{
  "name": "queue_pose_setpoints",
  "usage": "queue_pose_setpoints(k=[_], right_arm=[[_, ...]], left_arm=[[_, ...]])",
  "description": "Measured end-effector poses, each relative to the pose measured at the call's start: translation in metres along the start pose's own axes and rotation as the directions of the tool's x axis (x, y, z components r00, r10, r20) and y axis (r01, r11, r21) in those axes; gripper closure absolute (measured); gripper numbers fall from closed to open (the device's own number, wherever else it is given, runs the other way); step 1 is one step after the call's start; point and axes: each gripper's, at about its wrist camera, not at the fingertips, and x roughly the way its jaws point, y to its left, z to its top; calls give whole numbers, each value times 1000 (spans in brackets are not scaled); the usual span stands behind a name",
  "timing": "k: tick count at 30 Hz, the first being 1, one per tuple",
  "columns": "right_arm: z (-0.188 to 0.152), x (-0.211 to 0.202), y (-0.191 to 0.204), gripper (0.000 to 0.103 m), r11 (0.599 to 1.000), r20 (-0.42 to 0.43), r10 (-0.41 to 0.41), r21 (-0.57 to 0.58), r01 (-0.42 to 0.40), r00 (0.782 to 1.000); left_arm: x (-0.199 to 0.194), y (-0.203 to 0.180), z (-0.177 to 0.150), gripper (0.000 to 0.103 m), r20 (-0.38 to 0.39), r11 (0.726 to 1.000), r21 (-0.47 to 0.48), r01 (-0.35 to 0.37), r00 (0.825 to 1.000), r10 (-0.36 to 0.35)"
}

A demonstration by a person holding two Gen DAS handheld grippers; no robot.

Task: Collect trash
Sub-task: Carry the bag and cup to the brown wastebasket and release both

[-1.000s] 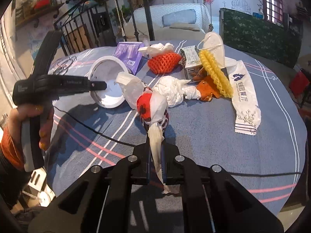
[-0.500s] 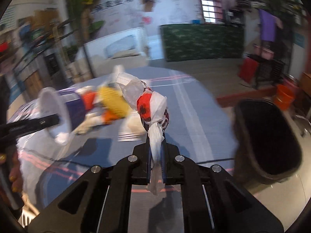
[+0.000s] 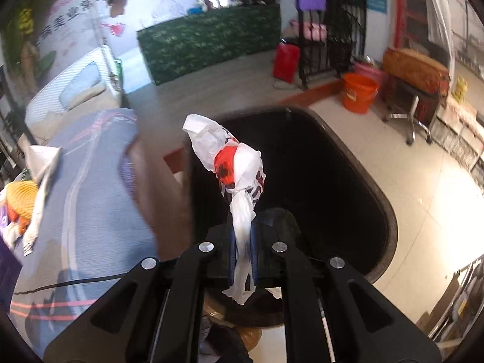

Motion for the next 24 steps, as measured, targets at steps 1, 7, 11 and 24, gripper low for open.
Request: queue_pose_setpoints(k=[1, 7, 11, 24], right_arm=[[-1, 6, -4, 95, 1000, -8, -5, 0, 5, 1000], [-11, 24, -15, 46, 998, -18, -61, -16, 61, 998], [-16, 15, -19, 38, 998, 32, -66, -21, 67, 997], [-58, -59, -29, 23, 994, 162, -106, -18, 110, 981]], left_arm=[[2, -4, -1, 95, -5, 1000, 11, -1, 1000, 1], [27, -21, 6, 95, -54, 999, 52, -3, 999, 6], [40, -29, 9, 95, -76, 997, 82, -10, 997, 16], [123, -76, 61, 95, -132, 987, 155, -44, 989, 65]])
